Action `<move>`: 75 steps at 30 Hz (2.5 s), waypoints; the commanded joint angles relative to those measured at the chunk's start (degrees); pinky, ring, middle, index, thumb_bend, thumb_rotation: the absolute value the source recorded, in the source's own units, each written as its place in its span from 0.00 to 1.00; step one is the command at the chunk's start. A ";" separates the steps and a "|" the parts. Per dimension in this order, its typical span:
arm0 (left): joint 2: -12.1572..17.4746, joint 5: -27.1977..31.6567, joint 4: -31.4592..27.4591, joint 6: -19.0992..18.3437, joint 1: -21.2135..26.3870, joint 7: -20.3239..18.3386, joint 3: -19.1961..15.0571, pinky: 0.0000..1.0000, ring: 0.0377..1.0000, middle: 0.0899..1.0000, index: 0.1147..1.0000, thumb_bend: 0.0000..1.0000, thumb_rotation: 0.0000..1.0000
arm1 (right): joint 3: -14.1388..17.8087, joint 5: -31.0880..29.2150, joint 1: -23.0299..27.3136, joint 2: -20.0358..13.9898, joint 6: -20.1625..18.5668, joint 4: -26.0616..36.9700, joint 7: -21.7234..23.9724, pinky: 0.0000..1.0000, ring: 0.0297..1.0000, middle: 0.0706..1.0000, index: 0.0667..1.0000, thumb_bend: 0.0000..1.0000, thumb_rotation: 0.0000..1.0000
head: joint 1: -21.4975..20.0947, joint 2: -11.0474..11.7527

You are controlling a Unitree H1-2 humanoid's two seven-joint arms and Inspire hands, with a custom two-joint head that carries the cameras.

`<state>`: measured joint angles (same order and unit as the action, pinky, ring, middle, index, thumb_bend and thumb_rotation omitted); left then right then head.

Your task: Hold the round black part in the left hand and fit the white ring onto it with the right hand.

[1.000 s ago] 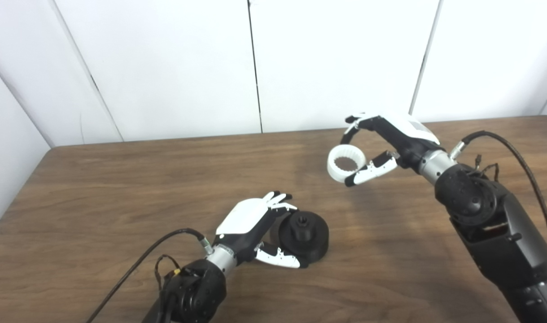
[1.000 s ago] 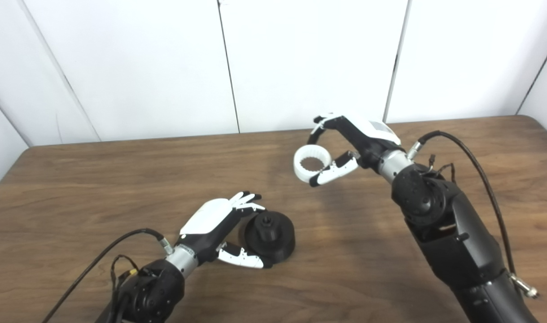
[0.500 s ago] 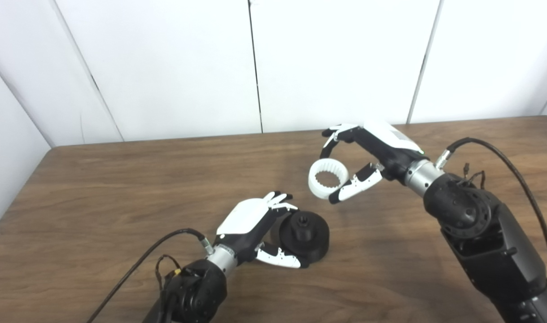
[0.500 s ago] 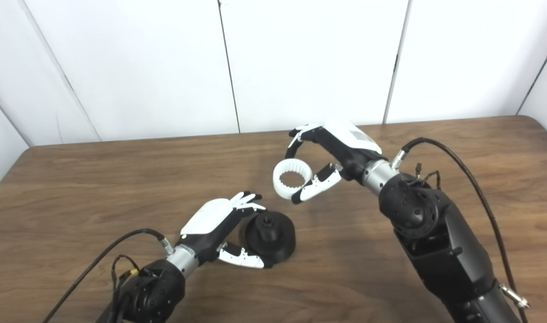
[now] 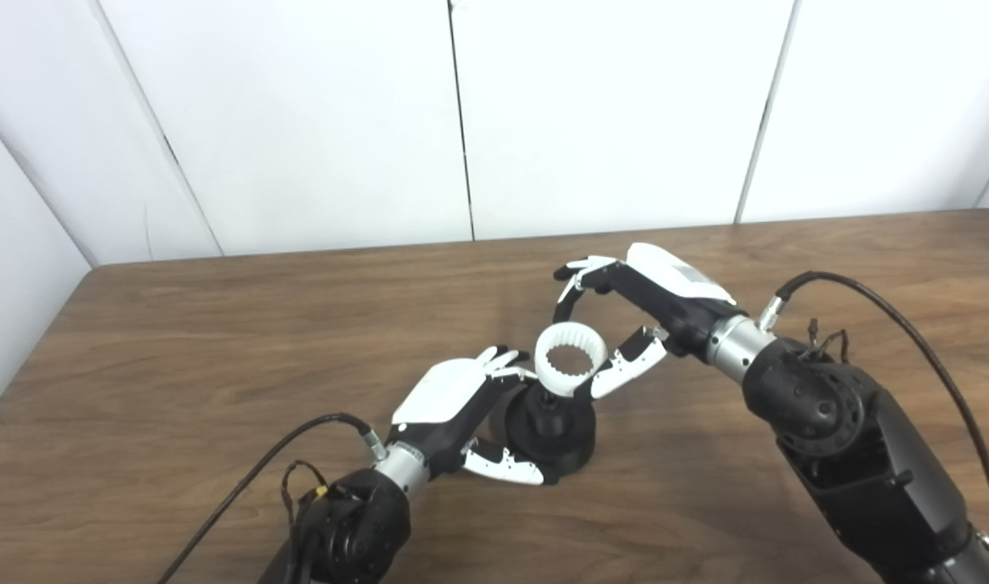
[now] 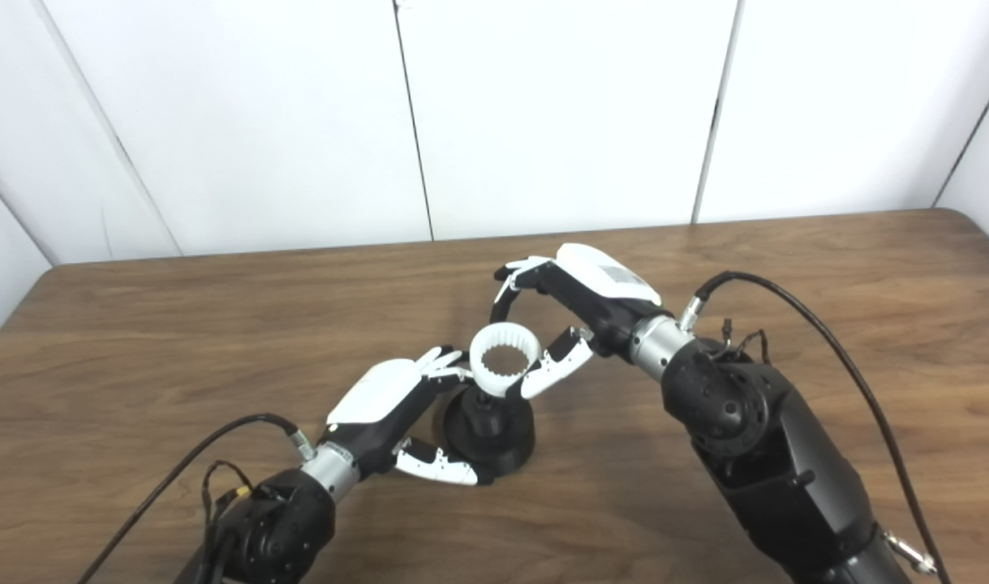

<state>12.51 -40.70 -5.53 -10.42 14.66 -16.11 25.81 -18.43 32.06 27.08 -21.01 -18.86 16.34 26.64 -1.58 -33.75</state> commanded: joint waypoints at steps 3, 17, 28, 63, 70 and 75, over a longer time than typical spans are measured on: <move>-0.25 0.62 1.03 -0.23 0.44 -2.11 0.79 0.85 1.00 0.96 0.72 0.85 0.42 | 0.05 0.40 2.33 -0.06 1.55 2.03 -0.06 0.82 0.94 0.86 0.54 0.87 0.20 | 0.07 -0.03; -0.36 0.40 1.36 -0.02 0.43 -1.64 0.78 0.85 1.00 0.96 0.72 0.85 0.42 | -2.56 2.04 1.75 0.29 3.03 0.27 0.85 0.84 0.94 0.86 0.55 0.87 0.24 | 0.18 0.00; -0.33 0.20 1.09 -0.45 0.74 -2.09 0.97 0.85 1.00 0.96 0.73 0.85 0.43 | -3.40 2.58 1.38 0.83 2.49 0.60 2.34 0.89 0.96 0.87 0.56 0.86 0.24 | 0.38 -0.02; -0.22 0.57 0.25 -1.10 0.68 -2.48 0.35 0.85 1.00 0.96 0.72 0.85 0.40 | -2.69 2.41 -1.60 0.17 4.23 0.12 2.34 0.84 0.95 0.87 0.62 0.91 0.27 | 0.67 -0.25; -0.28 0.85 0.44 -0.74 0.74 -2.33 0.23 0.85 1.00 0.96 0.71 0.85 0.41 | -2.73 1.89 -1.33 -0.06 3.81 0.32 3.49 0.86 0.95 0.88 0.73 1.00 0.35 | 0.63 -0.31; -0.40 0.73 0.32 -1.00 0.72 -2.57 0.29 0.86 1.00 0.96 0.72 0.85 0.41 | -2.74 1.83 -1.14 -0.30 3.57 0.50 4.36 0.88 0.97 0.92 0.81 1.00 0.39 | 0.76 -0.35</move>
<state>12.25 -40.65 -5.52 -10.77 14.81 -16.55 25.68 -21.72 34.17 23.41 -20.81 -16.57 15.49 31.04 -0.79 -34.10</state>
